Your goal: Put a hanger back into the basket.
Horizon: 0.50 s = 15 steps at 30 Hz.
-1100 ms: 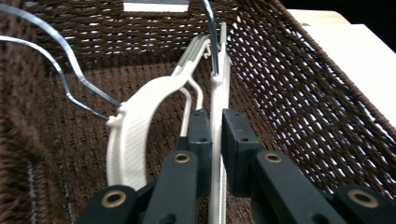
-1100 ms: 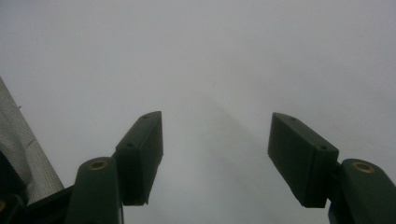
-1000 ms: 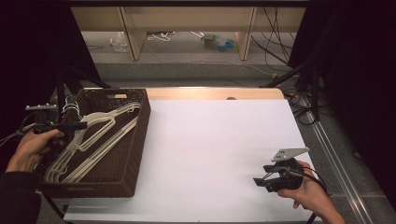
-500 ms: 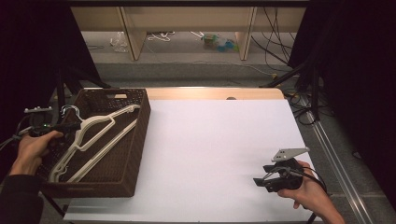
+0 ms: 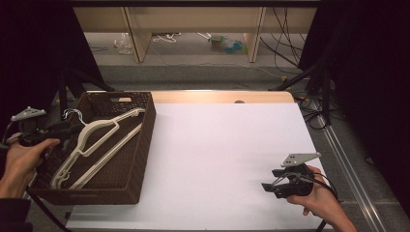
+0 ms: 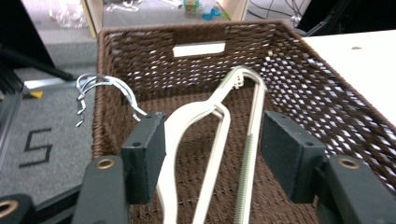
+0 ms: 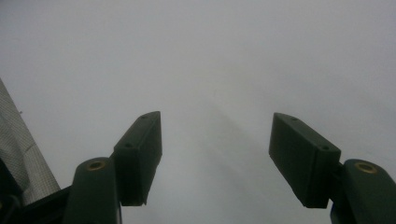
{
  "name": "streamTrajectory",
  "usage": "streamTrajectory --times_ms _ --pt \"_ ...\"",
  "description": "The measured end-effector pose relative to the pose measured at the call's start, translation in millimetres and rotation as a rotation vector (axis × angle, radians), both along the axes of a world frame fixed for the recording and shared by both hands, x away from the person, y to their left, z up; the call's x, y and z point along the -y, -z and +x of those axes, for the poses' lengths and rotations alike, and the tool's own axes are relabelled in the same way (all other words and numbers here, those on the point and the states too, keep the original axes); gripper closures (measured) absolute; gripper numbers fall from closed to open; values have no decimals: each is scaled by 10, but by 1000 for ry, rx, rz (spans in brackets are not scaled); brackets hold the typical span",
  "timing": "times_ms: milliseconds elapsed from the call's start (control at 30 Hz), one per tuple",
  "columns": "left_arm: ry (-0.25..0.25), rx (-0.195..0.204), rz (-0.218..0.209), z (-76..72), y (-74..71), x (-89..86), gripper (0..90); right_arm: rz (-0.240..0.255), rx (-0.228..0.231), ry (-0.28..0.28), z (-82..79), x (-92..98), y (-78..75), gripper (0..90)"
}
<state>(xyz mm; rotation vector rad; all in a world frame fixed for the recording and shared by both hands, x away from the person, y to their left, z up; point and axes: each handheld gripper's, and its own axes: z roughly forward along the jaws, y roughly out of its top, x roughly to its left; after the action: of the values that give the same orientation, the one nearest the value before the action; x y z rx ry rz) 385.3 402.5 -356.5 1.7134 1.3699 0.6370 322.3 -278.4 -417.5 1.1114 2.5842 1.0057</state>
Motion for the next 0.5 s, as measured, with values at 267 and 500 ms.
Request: streamTrajectory --times_ms 267,500 --pt "80 78 28 -328 -184 192 340 19 37 4 5 -13 2 351" --pt "133 154 35 -699 -269 672 296 28 61 16 12 -21 3 343"
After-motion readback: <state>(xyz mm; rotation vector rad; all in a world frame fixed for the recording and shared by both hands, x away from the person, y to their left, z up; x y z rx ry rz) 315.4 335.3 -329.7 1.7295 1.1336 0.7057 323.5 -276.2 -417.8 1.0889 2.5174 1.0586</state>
